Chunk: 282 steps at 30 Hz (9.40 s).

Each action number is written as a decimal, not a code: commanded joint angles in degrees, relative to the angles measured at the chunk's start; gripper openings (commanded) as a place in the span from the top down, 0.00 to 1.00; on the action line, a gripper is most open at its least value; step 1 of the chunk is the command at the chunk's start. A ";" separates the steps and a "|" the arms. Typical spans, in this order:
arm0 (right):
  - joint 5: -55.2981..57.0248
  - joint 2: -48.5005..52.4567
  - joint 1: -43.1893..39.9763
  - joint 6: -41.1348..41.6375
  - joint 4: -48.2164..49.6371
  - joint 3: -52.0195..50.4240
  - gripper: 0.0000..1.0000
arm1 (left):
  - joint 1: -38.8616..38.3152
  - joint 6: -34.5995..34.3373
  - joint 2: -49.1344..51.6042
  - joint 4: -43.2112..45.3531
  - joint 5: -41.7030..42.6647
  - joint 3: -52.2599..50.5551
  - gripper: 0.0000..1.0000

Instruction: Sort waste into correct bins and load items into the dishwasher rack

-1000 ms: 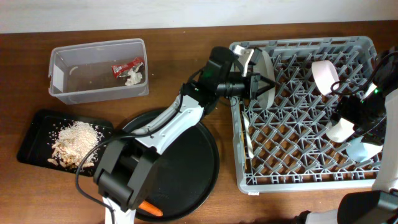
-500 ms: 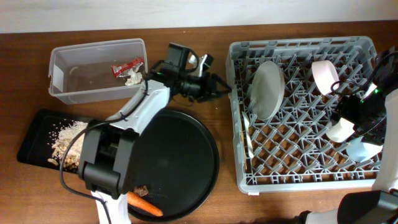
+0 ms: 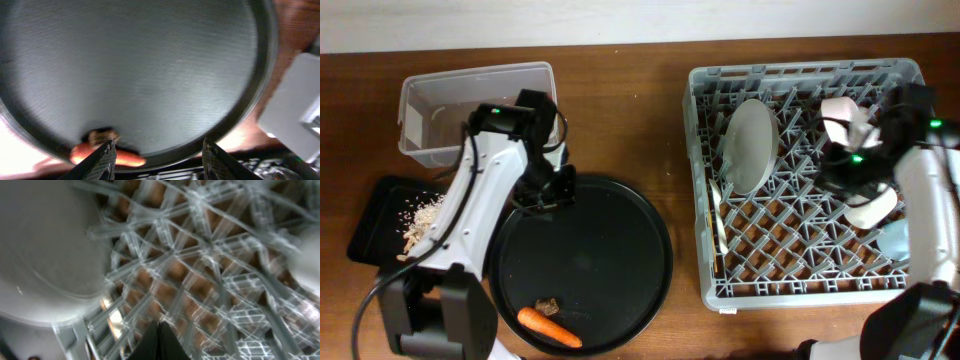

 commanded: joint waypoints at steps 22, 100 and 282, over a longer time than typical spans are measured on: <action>2.86 -0.17 20.28 -4.68 10.86 -2.58 0.78 | 0.98 1.31 -1.62 -0.24 -4.59 0.26 0.44; 14.01 -7.76 2.03 3.91 -12.50 3.82 0.38 | 1.09 -21.88 -31.39 30.32 -7.56 -47.04 0.96; 12.76 -45.83 15.58 -1.51 11.34 -30.32 0.01 | 16.31 19.52 -65.07 26.99 1.29 -38.23 0.01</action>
